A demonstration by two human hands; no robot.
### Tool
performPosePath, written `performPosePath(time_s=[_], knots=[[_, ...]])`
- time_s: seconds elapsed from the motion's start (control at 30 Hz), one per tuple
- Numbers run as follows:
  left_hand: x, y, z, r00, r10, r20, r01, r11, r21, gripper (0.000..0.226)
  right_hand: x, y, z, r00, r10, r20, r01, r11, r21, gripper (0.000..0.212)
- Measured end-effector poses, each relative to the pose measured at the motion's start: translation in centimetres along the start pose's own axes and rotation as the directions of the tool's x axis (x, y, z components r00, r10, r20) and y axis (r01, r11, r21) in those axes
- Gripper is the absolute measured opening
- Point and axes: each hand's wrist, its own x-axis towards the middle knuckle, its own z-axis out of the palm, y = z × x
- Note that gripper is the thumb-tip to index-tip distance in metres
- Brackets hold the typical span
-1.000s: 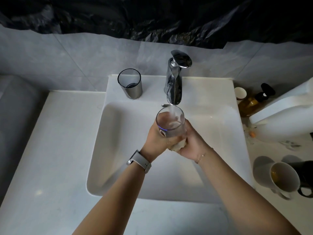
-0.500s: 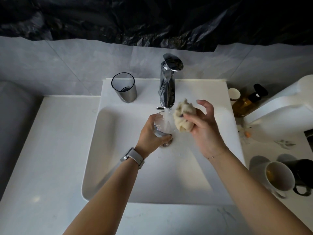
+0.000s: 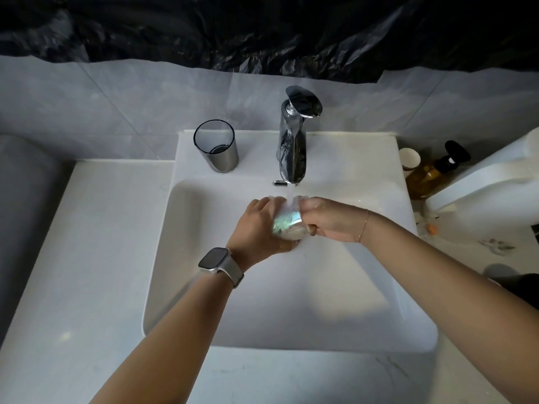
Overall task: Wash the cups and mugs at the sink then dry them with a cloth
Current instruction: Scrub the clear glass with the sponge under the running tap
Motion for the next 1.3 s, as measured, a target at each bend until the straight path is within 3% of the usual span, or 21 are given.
performPosePath(time_s=[0.13,0.23,0.33,0.47,0.57,0.67,0.83,0.9,1.03,1.13,1.3], knots=[[0.4,-0.3,0.0,0.999,0.047,0.0,-0.046,0.996,0.082,0.074,1.5,0.5,0.6,0.987,0.119,-0.11,-0.083,0.955,0.285,0.04],[0.5,-0.1,-0.7,0.997,0.07,0.024,-0.072,0.991,0.11,0.075,1.7,1.1,0.5,0.987,0.155,-0.039,-0.115,0.857,0.503,0.033],[0.3,-0.1,-1.4,0.997,0.028,0.076,-0.034,0.996,0.08,0.075,1.0,1.5,-0.6,0.996,0.083,0.039,-0.092,0.868,0.487,0.016],[-0.2,-0.5,-1.7,0.992,-0.052,0.113,0.047,0.998,0.047,0.076,0.6,2.1,-1.7,1.0,0.015,0.007,-0.016,0.911,0.412,0.016],[-0.1,0.3,-0.9,0.991,-0.027,0.133,0.018,0.998,0.062,0.059,1.1,2.7,-0.7,0.998,0.036,-0.042,-0.011,0.874,0.485,0.013],[0.2,0.6,-0.9,0.991,-0.002,0.135,-0.011,0.996,0.094,0.058,1.1,3.6,0.1,0.999,-0.009,-0.047,0.032,0.857,0.515,0.017],[0.1,0.0,-2.2,0.974,-0.05,0.223,0.052,0.999,-0.006,0.067,-1.1,3.6,-1.4,0.986,-0.165,0.002,0.156,0.936,0.315,0.029],[-0.5,-0.7,-1.8,0.971,-0.109,0.211,0.124,0.99,-0.059,0.069,-1.6,4.0,-2.7,0.979,-0.188,-0.082,0.205,0.889,0.41,0.033],[-2.1,-1.5,-1.0,0.975,-0.167,0.145,0.192,0.963,-0.187,0.071,-2.8,5.4,-4.3,0.944,-0.179,-0.278,0.323,0.676,0.662,0.035],[-3.0,-1.1,-0.3,0.981,-0.173,0.084,0.188,0.951,-0.244,0.075,-2.8,6.1,-2.0,0.91,-0.163,-0.381,0.391,0.642,0.659,0.023],[-3.1,0.3,0.5,0.988,-0.154,-0.001,0.147,0.946,-0.29,0.075,-1.5,5.4,3.0,0.88,-0.14,-0.454,0.412,0.699,0.584,0.022]])
